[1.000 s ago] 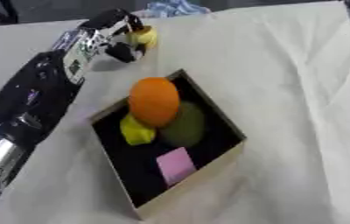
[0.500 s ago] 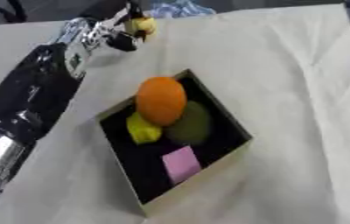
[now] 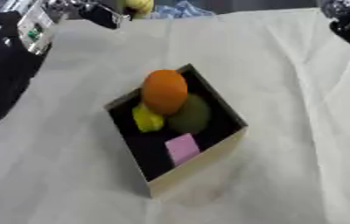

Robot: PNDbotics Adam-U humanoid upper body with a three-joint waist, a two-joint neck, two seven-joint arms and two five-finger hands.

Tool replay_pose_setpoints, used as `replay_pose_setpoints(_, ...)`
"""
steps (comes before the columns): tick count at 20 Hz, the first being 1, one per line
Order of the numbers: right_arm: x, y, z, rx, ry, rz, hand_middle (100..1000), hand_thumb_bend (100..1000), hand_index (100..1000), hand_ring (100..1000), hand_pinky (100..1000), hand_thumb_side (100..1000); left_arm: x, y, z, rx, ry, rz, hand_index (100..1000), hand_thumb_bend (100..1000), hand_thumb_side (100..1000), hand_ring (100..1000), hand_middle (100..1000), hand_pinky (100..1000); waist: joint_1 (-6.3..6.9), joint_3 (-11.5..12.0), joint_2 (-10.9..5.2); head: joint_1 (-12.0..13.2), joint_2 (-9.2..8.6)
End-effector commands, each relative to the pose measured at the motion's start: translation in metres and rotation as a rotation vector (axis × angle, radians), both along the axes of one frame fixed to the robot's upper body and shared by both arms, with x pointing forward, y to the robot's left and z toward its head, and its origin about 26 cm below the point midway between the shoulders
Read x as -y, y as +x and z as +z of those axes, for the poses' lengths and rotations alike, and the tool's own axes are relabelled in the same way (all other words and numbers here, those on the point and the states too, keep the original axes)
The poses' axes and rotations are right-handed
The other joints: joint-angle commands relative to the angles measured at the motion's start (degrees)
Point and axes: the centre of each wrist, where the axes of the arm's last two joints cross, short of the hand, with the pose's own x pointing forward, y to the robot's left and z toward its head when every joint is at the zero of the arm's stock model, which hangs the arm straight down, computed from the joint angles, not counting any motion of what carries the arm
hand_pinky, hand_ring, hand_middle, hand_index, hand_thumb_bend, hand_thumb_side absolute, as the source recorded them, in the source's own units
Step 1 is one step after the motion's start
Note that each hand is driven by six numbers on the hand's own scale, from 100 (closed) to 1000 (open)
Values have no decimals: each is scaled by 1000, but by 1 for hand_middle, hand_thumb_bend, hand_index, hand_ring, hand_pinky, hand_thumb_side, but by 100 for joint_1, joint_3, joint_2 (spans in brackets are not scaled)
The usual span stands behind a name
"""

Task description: Pick up objects on the table and place them in the box.

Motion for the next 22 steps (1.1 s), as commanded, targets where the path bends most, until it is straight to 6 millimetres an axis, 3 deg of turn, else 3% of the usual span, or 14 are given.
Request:
replay_pose_setpoints(1, -1, -5, 6, 28, -9, 5, 635, 100, 690, 949, 918, 580, 12, -36, 14, 8, 84, -153, 685, 158, 138, 641, 574, 737, -41, 49, -221, -88, 109)
replay_pose_setpoints(5, -4, -4, 3, 10, -16, 14, 641, 100, 694, 954, 920, 585, 21, -75, 5, -83, 92, -233, 685, 155, 144, 638, 574, 732, -61, 153, -316, -121, 211)
replay_pose_setpoints(11, -6, -3, 0, 4, -6, 19, 640, 100, 693, 952, 918, 575, 21, -104, -4, -218, 122, -257, 682, 145, 166, 636, 574, 727, -82, 194, -435, -152, 293)
replay_pose_setpoints(17, -7, -4, -1, 0, 6, 23, 639, 100, 692, 951, 918, 576, 32, -109, -18, -314, 121, -282, 680, 146, 198, 632, 573, 720, -97, 183, -459, -158, 260)
replay_pose_setpoints(22, -8, -4, -1, 0, 10, 26, 638, 100, 690, 951, 918, 581, 36, -101, -36, -369, 132, -266, 693, 210, 222, 642, 585, 724, -88, 187, -432, -146, 248)
